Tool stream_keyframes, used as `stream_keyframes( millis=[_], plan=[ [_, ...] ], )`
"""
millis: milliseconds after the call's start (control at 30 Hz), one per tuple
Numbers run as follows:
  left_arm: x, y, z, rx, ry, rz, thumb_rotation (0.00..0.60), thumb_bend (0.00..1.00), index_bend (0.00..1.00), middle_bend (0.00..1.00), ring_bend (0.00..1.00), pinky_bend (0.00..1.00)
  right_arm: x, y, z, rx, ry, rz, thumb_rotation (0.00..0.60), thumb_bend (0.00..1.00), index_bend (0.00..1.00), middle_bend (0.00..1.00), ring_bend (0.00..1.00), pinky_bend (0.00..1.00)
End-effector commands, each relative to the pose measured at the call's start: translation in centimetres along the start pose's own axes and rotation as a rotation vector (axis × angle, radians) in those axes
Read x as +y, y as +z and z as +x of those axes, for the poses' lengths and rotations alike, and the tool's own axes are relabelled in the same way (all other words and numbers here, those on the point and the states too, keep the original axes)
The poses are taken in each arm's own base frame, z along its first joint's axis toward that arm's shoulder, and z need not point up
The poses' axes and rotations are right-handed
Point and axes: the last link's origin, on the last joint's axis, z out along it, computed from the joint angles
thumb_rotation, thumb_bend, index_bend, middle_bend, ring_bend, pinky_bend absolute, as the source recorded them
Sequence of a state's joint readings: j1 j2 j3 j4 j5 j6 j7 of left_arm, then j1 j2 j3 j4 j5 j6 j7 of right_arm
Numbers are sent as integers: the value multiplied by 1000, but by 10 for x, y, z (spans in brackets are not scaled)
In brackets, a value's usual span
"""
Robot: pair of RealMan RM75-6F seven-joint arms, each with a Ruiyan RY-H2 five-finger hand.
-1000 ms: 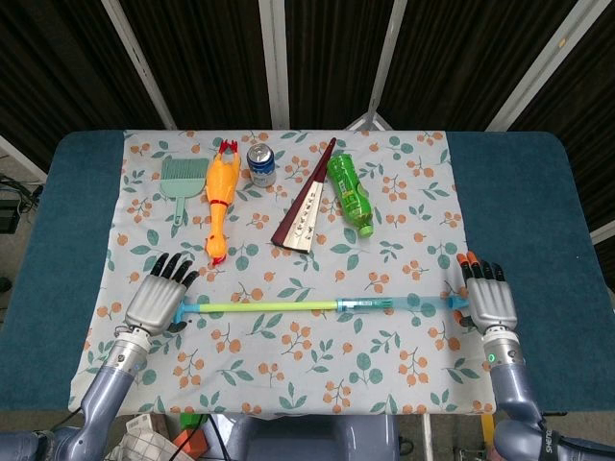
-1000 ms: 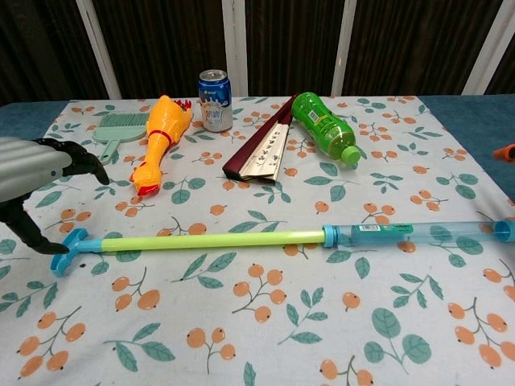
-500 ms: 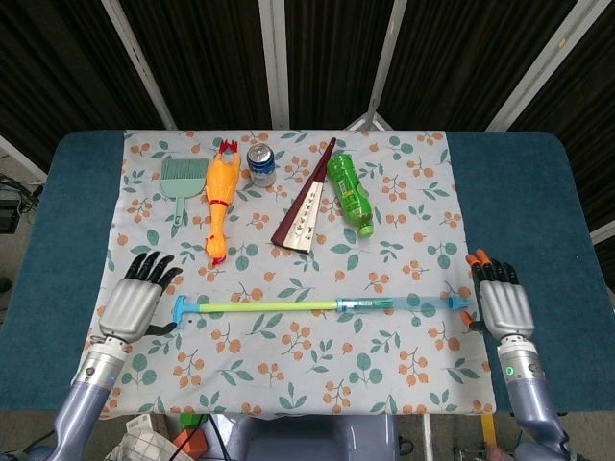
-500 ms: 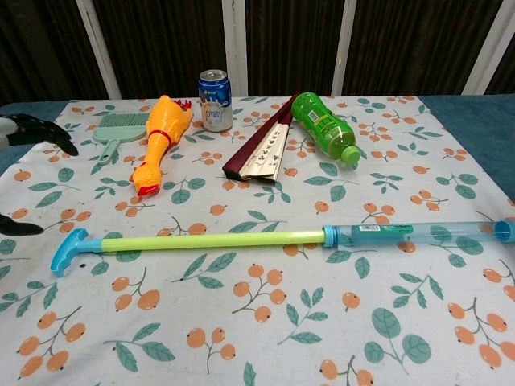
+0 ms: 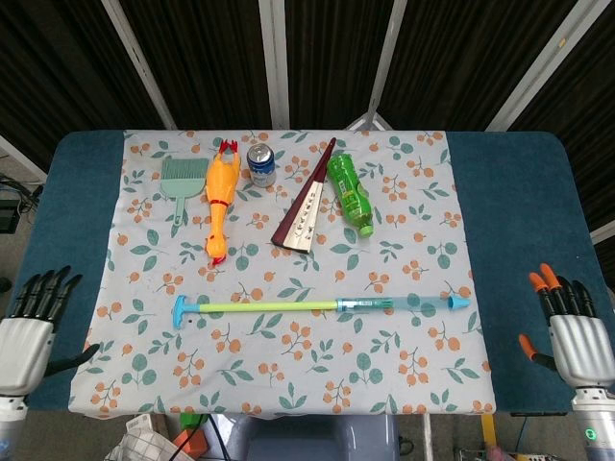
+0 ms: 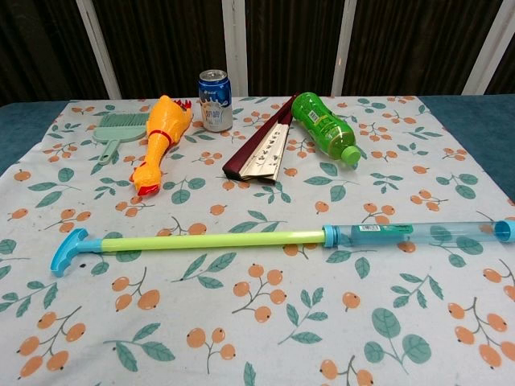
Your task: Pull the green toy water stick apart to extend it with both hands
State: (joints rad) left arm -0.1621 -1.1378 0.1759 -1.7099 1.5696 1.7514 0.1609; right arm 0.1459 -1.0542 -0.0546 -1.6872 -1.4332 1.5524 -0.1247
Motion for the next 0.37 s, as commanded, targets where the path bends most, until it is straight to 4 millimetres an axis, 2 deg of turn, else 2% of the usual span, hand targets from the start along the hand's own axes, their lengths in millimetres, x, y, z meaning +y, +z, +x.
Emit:
stream_keyframes(
  millis=[33,200,367],
  plan=[
    [-25,-20,3,14,10,41,600,135,68,0,0,0,15,-24,2,73,-42,17,600,340,0,0,0,0],
    [-39,-26,7,34,-23,90,600,134,56,0,0,0,24,-37,2,109,-36,-8,600,339,0,0,0,0],
    [-44,-31,9,30,-24,108,600,134,49,0,0,0,26,-34,-1,107,-25,-26,600,339,0,0,0,0]
  ],
)
